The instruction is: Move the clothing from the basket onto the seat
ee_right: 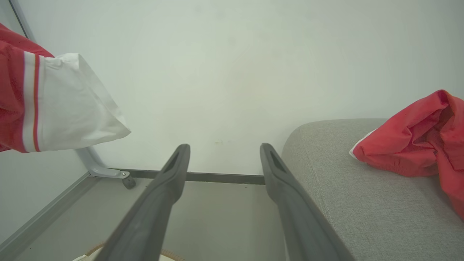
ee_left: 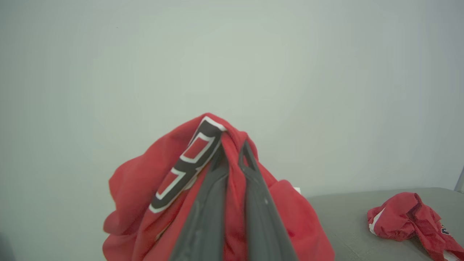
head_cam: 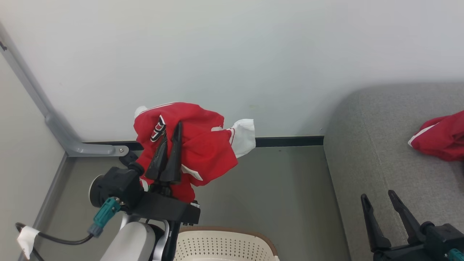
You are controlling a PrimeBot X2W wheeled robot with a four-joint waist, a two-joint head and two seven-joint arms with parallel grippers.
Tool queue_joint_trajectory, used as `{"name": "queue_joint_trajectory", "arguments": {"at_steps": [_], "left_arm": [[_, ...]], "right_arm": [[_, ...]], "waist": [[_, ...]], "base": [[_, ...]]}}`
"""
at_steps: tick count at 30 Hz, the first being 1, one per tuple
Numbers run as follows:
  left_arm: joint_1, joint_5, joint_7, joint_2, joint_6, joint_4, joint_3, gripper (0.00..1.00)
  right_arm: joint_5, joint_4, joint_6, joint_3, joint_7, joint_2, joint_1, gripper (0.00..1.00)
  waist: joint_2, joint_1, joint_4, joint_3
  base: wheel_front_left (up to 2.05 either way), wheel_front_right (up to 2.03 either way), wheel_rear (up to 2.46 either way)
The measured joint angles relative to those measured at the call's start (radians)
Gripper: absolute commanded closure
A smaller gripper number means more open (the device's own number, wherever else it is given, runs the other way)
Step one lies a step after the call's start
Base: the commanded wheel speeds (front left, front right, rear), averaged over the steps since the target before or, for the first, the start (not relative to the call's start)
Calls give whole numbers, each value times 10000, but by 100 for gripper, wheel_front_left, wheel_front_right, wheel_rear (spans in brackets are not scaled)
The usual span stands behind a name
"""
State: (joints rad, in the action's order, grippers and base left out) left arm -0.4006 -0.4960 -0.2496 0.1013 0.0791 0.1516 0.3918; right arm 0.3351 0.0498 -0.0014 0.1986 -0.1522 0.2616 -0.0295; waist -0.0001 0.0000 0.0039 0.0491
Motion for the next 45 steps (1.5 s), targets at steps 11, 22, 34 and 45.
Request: {"name": "queue_joint_trajectory", "arguments": {"at_steps": [11,22,34,45], "left_arm": [[58,238,0,-63,-2,-1839,650,100],[173,326,286,-56,19,-2408,771,100],[174,328,708,-77,88,-2556,1051,100],[146,326,999,-161,86,-2383,1381,100]], "right_arm": [[-2,-182,-31,205,203,-81,230,0],[-2,-479,-12,523,334,-188,223,0],[-104,-1114,740,2476,640,-1072,-327,0],[-102,-1239,1083,4136,909,-1689,-1466,0]], "waist": [[2,0,-47,-275],[2,0,-56,-285],[2,0,54,-292],[2,0,330,-321]], "base": [[0,0,0],[0,0,0],[0,0,0],[0,0,0]]}}
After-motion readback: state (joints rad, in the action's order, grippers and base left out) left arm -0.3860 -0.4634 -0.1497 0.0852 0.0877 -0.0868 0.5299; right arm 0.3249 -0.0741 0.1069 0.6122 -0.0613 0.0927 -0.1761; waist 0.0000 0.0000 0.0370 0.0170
